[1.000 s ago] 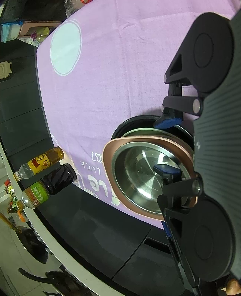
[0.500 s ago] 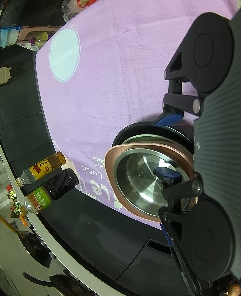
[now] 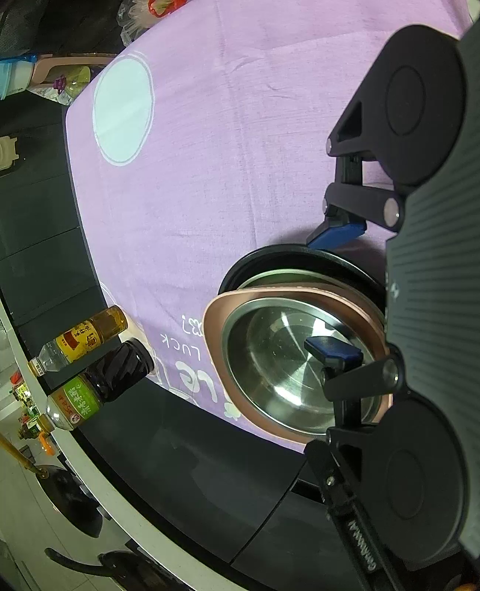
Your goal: Organize plates and bowls
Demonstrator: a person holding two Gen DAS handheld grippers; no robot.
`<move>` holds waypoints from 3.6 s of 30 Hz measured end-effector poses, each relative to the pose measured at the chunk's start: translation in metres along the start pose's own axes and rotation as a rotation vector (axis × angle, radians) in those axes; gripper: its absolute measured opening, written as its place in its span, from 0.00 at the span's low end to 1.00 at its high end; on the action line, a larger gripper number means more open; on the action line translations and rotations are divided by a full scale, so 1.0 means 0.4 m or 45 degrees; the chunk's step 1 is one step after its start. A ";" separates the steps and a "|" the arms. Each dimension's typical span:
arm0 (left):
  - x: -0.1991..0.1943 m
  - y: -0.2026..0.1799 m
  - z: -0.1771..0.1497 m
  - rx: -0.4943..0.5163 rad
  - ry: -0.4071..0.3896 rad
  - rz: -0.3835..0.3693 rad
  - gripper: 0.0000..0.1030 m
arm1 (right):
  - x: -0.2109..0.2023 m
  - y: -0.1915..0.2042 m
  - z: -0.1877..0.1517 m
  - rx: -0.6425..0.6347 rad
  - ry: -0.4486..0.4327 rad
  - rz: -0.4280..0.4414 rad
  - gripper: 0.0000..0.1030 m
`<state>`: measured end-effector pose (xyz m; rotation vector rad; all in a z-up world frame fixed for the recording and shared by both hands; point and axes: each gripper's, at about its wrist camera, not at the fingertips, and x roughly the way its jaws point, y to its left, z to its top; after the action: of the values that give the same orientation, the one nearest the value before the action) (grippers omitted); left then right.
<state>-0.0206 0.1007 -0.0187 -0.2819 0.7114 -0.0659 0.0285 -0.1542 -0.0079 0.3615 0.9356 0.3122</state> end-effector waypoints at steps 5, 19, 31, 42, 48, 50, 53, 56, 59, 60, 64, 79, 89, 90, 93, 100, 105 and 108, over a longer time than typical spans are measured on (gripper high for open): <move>0.016 0.014 -0.007 -0.010 0.036 0.020 0.37 | 0.000 -0.001 0.000 0.001 0.001 0.001 0.53; 0.010 0.034 -0.009 -0.028 0.044 -0.007 0.57 | 0.002 -0.010 -0.005 0.020 0.007 0.008 0.53; 0.021 0.064 -0.008 -0.162 0.058 -0.049 0.73 | 0.005 -0.012 -0.007 0.028 0.010 0.015 0.54; 0.026 0.050 -0.008 -0.057 0.013 0.031 0.74 | 0.005 -0.011 -0.007 0.027 0.010 0.015 0.54; 0.039 0.049 -0.013 -0.082 0.040 0.013 0.74 | 0.010 -0.011 -0.009 0.033 0.015 0.019 0.54; 0.043 0.047 -0.014 -0.090 0.051 0.002 0.74 | 0.012 -0.008 -0.009 0.030 0.016 0.017 0.54; 0.049 0.041 -0.014 -0.078 0.063 -0.001 0.74 | 0.014 -0.006 -0.009 0.028 0.019 0.015 0.54; 0.060 0.035 -0.015 -0.072 0.081 -0.008 0.74 | 0.016 -0.009 -0.008 0.030 0.022 0.017 0.54; 0.076 0.032 -0.016 -0.070 0.109 -0.012 0.74 | 0.019 -0.010 -0.007 0.031 0.025 0.020 0.55; 0.080 0.032 -0.017 -0.071 0.116 -0.012 0.74 | 0.019 -0.011 -0.007 0.031 0.025 0.021 0.55; 0.093 0.033 -0.021 -0.086 0.140 -0.026 0.74 | 0.024 -0.013 -0.006 0.035 0.032 0.028 0.55; 0.123 0.027 -0.033 -0.074 0.161 -0.126 0.64 | 0.033 -0.011 -0.008 0.010 0.011 0.028 0.55; 0.116 0.001 -0.030 -0.022 0.145 -0.132 0.55 | 0.036 -0.001 -0.010 -0.032 -0.017 0.010 0.55; 0.116 0.000 -0.029 -0.022 0.146 -0.129 0.54 | 0.037 -0.002 -0.008 -0.032 -0.016 0.010 0.55; 0.114 -0.006 -0.026 -0.017 0.148 -0.118 0.54 | 0.037 0.003 -0.007 -0.039 -0.016 0.003 0.55; 0.107 -0.020 -0.009 -0.013 0.114 -0.118 0.54 | 0.023 0.008 0.003 -0.051 -0.047 0.002 0.55; 0.118 -0.031 0.007 -0.001 0.103 -0.113 0.54 | 0.029 0.006 0.020 -0.045 -0.058 0.001 0.55; 0.125 -0.038 0.018 0.001 0.098 -0.117 0.54 | 0.032 0.006 0.031 -0.043 -0.068 -0.002 0.55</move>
<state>0.0226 0.0800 -0.0410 -0.3121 0.7750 -0.1650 0.0455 -0.1490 -0.0093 0.3369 0.8776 0.3152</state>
